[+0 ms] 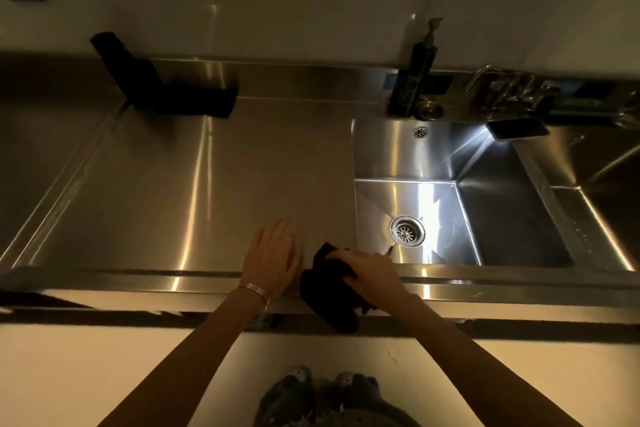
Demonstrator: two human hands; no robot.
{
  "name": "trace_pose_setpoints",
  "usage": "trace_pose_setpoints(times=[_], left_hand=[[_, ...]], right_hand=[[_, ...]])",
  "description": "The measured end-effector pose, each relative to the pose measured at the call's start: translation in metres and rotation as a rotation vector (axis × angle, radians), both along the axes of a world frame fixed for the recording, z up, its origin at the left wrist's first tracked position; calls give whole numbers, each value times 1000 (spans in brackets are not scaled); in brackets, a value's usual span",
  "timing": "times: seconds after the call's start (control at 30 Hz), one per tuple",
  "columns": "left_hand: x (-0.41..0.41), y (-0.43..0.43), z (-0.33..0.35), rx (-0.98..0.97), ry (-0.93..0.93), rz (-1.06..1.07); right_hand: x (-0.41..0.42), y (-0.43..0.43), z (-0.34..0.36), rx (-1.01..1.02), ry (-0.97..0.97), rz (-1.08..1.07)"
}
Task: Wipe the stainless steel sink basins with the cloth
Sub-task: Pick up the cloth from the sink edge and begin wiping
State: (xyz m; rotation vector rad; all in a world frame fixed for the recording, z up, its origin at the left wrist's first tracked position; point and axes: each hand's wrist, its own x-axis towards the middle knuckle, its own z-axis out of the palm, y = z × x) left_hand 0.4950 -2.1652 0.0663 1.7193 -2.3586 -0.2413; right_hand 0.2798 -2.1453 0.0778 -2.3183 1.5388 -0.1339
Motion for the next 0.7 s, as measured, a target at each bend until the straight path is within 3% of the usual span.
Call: trace_pose_setpoints(times=[0.27,0.33,0.43,0.7], left_hand=[[34,-11,-6,57,-10,-115],[40,-6,-10,83,-24,-133],[50,3,-20,98,-46,-170],[67,15,-43,137,-93,-242]], right_hand=[[42,5,22,-415,-81,-208],[54,10,8,-291,-57,-182],[65,17,-20,82,-58,-233],[69,21,-46,-4,96,-202]])
